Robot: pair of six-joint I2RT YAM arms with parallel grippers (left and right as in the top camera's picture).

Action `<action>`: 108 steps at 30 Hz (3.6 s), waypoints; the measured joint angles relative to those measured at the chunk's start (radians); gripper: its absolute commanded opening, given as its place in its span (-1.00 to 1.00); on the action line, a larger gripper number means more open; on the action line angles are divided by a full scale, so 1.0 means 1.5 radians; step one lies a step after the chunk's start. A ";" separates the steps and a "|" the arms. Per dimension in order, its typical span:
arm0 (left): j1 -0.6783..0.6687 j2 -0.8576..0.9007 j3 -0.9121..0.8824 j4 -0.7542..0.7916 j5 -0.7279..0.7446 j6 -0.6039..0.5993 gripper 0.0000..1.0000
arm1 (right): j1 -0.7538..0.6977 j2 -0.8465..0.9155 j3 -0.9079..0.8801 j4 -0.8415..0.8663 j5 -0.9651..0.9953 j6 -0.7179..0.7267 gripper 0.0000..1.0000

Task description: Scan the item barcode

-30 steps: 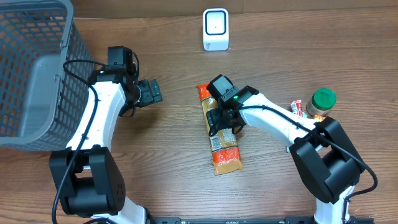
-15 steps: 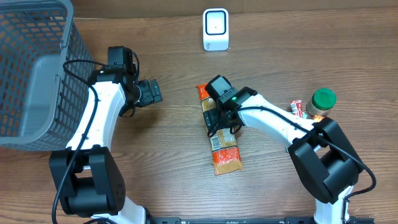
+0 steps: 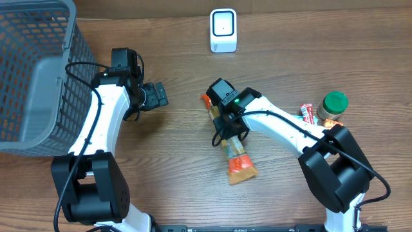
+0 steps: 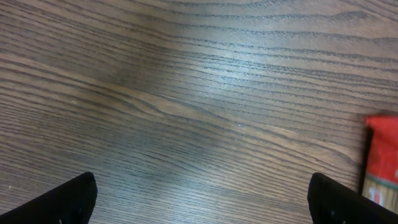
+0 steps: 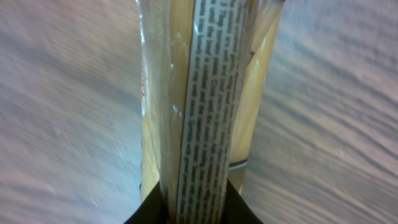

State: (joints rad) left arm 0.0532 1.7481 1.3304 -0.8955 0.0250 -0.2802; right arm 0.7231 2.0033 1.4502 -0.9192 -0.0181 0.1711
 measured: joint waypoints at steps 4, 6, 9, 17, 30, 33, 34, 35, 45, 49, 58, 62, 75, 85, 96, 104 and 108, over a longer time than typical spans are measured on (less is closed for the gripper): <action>0.000 0.000 0.000 0.000 0.000 0.000 1.00 | 0.008 -0.006 0.001 -0.034 0.040 -0.077 -0.49; 0.000 0.000 0.000 0.000 0.000 0.000 1.00 | 0.012 -0.006 0.001 -0.039 0.064 -0.111 -0.48; 0.000 0.000 0.000 0.000 0.000 0.000 1.00 | 0.016 -0.007 0.001 -0.038 0.087 -0.146 -0.37; 0.000 0.000 0.000 0.000 0.000 0.000 0.99 | 0.016 -0.015 0.001 -0.014 0.101 -0.181 0.18; 0.000 0.000 0.000 0.000 0.000 0.000 1.00 | 0.015 -0.019 -0.075 0.081 0.099 -0.184 0.54; 0.000 0.000 0.000 0.000 0.000 0.000 1.00 | 0.015 -0.023 -0.086 0.089 0.099 -0.185 0.36; 0.000 0.000 0.000 0.000 0.000 0.000 0.99 | 0.015 -0.023 -0.087 0.089 0.099 -0.181 0.34; 0.000 0.000 0.000 0.000 0.000 0.000 0.99 | 0.016 -0.024 -0.090 0.089 0.098 -0.182 0.33; 0.000 0.000 0.000 0.000 0.000 0.000 1.00 | 0.015 -0.032 -0.091 0.072 0.064 -0.184 0.27; 0.000 0.000 0.000 0.000 0.000 0.000 0.99 | 0.015 -0.032 -0.092 0.072 0.056 -0.184 0.63; 0.000 0.000 0.000 0.000 0.000 0.000 1.00 | 0.015 -0.032 -0.112 0.129 0.070 -0.185 0.73; 0.000 0.000 0.000 0.000 0.000 0.000 1.00 | 0.015 -0.032 -0.113 0.130 0.071 -0.186 0.55; 0.000 0.000 0.000 0.000 0.000 0.000 1.00 | 0.015 -0.036 -0.115 0.129 0.069 -0.186 -0.02; 0.000 0.000 0.000 0.000 0.000 0.000 0.99 | 0.015 -0.041 -0.115 0.128 0.064 -0.184 -0.30; 0.000 0.000 0.000 0.000 0.000 0.000 1.00 | 0.015 -0.042 -0.116 0.125 0.053 -0.186 0.04; 0.000 0.000 0.000 0.000 0.000 0.000 1.00 | 0.015 -0.043 -0.117 0.127 0.061 -0.189 -0.57; 0.000 0.000 0.000 0.000 0.000 0.000 1.00 | 0.015 -0.050 -0.117 0.127 0.064 -0.184 -0.88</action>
State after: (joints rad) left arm 0.0532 1.7481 1.3304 -0.8955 0.0250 -0.2802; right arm 0.7460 1.9278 1.2751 -0.7284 0.0784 -0.1043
